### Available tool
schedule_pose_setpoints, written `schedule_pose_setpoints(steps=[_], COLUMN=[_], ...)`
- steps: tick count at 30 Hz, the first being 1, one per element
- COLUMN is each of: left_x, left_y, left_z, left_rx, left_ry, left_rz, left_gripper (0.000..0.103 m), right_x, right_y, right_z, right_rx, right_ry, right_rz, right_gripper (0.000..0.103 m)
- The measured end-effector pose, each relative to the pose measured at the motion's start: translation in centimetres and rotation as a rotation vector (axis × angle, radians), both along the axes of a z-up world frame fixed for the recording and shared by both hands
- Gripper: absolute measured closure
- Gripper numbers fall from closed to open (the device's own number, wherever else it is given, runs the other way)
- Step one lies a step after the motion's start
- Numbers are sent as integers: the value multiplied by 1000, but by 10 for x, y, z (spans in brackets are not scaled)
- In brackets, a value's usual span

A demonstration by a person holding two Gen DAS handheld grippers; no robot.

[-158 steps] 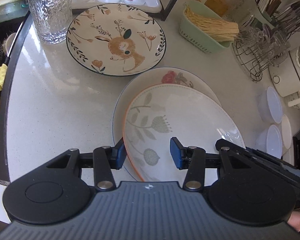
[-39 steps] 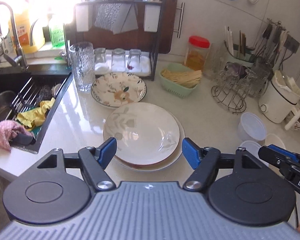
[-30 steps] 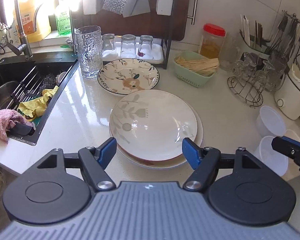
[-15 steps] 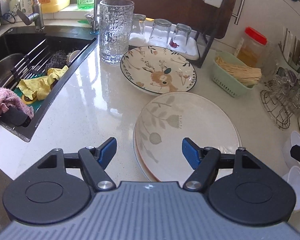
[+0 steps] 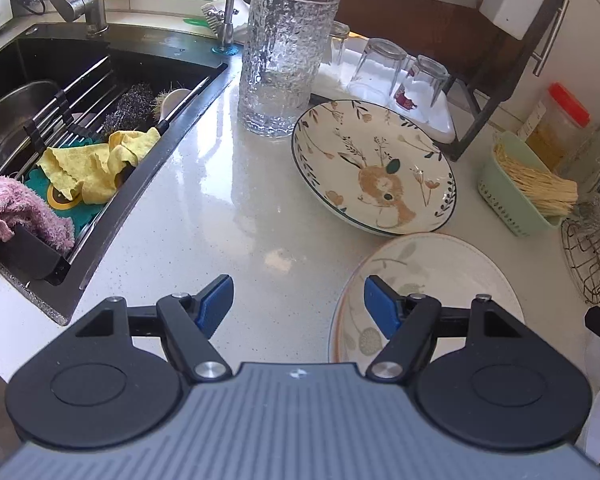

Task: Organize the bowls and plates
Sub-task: 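Grasp the rim of the deer-pattern plate with the right gripper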

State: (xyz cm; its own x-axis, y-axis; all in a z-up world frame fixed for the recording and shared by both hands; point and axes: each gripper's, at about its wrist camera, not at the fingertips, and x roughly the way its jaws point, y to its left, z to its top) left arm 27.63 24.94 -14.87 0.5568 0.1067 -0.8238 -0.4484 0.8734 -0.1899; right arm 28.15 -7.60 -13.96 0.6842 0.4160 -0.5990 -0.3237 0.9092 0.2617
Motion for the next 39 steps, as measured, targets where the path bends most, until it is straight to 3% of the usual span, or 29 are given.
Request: schedule_pose_setpoints(steps=[3, 4, 6, 7, 21, 25, 28, 30, 39], left_x=[9, 13, 22, 26, 81, 92, 103, 110, 141], left_y=[13, 17, 22, 24, 69, 83, 90, 94, 104], left_z=[-8, -10, -15, -17, -40, -44, -49, -52, -60], left_rx=[-33, -48, -67, -79, -209, -220, -232, -246, -284], left_ry=[4, 1, 1, -2, -48, -51, -51, -54, -63], left_rz=[27, 32, 37, 37, 67, 68, 52, 43, -20], left_gripper=[27, 27, 27, 27, 29, 40, 50, 53, 77], right_x=[12, 16, 24, 27, 93, 108, 123, 134, 164], right_y=[9, 12, 19, 21, 70, 88, 95, 100, 122], right_z=[-4, -5, -8, -9, -30, -36, -44, -48, -58], right_rx=[1, -6, -7, -3, 56, 79, 101, 102, 90], right_ry=[21, 23, 26, 29, 121, 132, 169, 185, 202], right_rz=[1, -1, -2, -2, 74, 95, 83, 75, 75], right_gripper=[76, 72, 53, 51, 51, 51, 58, 68, 79])
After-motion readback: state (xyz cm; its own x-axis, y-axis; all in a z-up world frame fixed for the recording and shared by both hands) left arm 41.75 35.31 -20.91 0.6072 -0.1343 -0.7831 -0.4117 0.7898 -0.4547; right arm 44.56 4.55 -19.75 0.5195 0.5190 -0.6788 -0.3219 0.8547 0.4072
